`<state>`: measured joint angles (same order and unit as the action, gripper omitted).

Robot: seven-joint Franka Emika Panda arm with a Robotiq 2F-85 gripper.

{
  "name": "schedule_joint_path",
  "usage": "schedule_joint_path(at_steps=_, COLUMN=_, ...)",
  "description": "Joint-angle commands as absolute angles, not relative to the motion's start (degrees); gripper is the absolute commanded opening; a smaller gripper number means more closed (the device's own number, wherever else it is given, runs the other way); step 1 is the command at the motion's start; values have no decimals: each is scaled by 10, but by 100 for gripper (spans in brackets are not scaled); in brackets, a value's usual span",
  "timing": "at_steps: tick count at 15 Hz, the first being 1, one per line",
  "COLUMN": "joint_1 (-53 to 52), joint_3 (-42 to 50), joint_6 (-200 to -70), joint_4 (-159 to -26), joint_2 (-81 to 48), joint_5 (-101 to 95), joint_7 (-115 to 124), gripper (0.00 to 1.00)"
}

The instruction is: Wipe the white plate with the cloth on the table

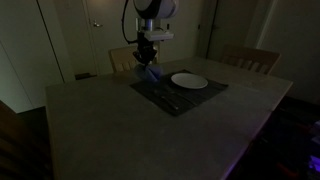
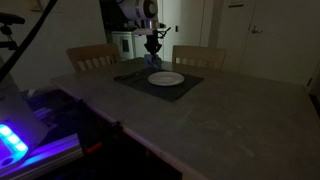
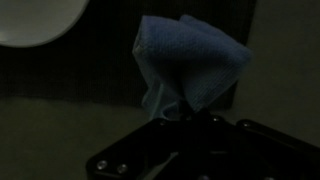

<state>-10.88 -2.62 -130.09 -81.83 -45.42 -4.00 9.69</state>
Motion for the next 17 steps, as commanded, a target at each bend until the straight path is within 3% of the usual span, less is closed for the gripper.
schedule_joint_path(at_steps=1, joint_1=-109, joint_3=-30, joint_6=-1283, joint_4=-802, joint_2=-483, joint_5=-29, joint_7=90, gripper=2)
schedule_joint_path(at_steps=6, joint_1=-106, joint_3=-27, joint_6=-1276, joint_4=-797, joint_2=-502, joint_5=-22, joint_7=99, gripper=2)
schedule_joint_path(at_steps=7, joint_1=-105, joint_3=-26, joint_6=-1274, joint_4=-796, joint_2=-500, joint_5=-23, joint_7=100, gripper=32)
schedule_joint_path(at_steps=9, joint_1=-103, joint_3=-22, joint_6=-1267, joint_4=-795, joint_2=-490, joint_5=-25, joint_7=99, gripper=39)
schedule_joint_path(at_steps=17, joint_1=-87, joint_3=-27, joint_6=-1153, joint_4=-793, joint_2=-434, joint_5=-22, joint_7=80, gripper=95)
